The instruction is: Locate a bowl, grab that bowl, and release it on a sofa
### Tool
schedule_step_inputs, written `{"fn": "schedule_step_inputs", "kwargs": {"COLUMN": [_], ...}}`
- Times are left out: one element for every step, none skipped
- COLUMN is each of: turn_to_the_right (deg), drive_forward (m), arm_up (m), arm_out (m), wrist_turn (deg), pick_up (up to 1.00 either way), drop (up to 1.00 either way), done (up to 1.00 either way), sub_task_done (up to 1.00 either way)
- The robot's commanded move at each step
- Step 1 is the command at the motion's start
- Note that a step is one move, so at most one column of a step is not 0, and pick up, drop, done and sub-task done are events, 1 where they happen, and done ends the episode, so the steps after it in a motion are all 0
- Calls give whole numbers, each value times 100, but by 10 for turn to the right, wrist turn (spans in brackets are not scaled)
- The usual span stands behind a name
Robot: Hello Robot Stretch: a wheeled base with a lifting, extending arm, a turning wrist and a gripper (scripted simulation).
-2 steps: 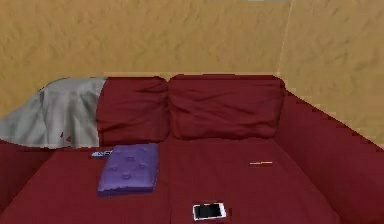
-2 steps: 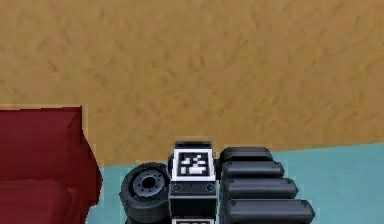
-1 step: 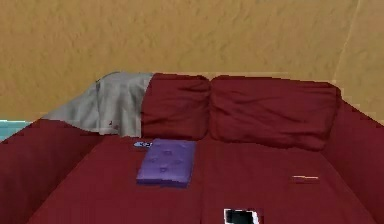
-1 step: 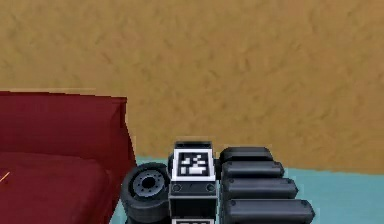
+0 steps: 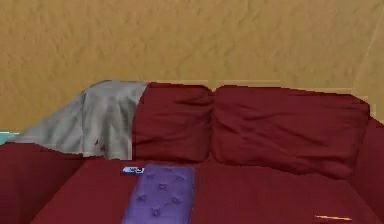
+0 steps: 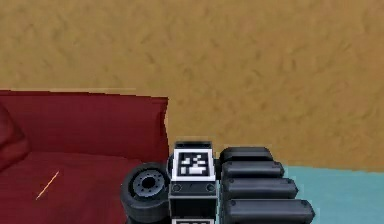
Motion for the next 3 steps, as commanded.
{"fn": "schedule_step_inputs", "kwargs": {"turn_to_the_right": [180,-60,-30], "drive_forward": [0,0,0], "arm_up": [0,0,0], "arm_out": [0,0,0], "wrist_turn": [0,0,0], "pick_up": [0,0,0], "drop": [0,0,0], "done": [0,0,0], "sub_task_done": [0,0,0]}}
